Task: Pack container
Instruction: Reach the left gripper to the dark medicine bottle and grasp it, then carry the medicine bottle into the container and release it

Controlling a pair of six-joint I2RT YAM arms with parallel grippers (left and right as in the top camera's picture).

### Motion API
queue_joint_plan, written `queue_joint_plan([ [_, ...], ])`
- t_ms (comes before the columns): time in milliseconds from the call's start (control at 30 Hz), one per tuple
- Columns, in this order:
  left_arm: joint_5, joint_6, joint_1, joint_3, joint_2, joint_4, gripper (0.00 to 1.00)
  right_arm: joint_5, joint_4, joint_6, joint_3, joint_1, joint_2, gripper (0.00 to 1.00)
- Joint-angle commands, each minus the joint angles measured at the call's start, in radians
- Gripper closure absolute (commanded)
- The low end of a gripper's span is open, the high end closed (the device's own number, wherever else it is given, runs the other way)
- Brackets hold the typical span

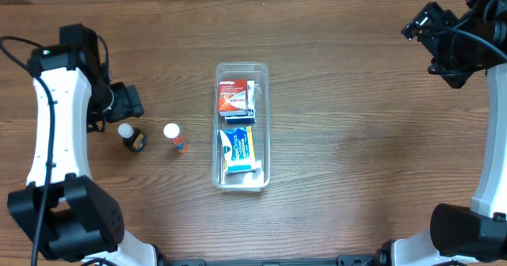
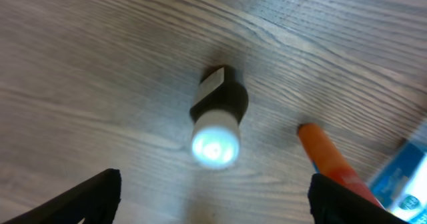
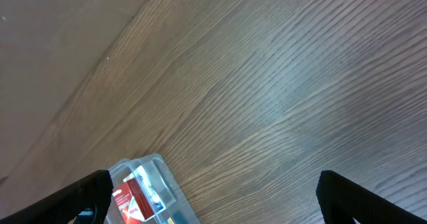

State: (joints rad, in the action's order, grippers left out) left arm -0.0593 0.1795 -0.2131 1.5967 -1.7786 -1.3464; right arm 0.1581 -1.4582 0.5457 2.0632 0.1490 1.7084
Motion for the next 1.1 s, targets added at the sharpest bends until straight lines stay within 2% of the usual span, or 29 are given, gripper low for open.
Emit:
queue_joint_plan([
  [0,0.023,-0.027,-0.003,-0.092,-0.035,0.068,0.13,0.0,0.005,-0.003,0.003,0.002,-0.006,0.0],
  [67,0.023,-0.027,-0.003,-0.145,-0.041,0.114,0.15,0.0,0.005,-0.003,0.003,0.002,-0.006,0.0],
  [167,0.023,-0.039,-0.003,-0.216,-0.041,0.178,0.25,0.0,0.005,-0.003,0.003,0.002,-0.006,0.0],
  [367,0.023,-0.045,-0.003,-0.241,-0.041,0.231,0.68,0.0,0.005,-0.003,0.003,0.002,-0.006,0.0],
  [567,0.027,-0.045,-0.003,-0.188,-0.04,0.175,0.86,0.0,0.005,-0.003,0.003,0.002,-0.006,0.0],
  [667,0.027,-0.045,0.003,-0.055,-0.038,0.05,0.89,0.0,0.005,-0.003,0.003,0.002,-0.006,0.0],
  [800,0.039,-0.005,0.055,0.249,-0.032,-0.147,0.9,0.0,0.005,-0.003,0.003,0.002,-0.006,0.0],
  [933,0.061,0.158,0.182,0.498,-0.012,-0.252,0.87,0.0,0.005,-0.003,0.003,0.002,-0.006,0.0],
  [1067,0.06,0.33,0.356,0.51,-0.007,-0.206,0.88,0.0,0.005,-0.003,0.003,0.002,-0.006,0.0],
])
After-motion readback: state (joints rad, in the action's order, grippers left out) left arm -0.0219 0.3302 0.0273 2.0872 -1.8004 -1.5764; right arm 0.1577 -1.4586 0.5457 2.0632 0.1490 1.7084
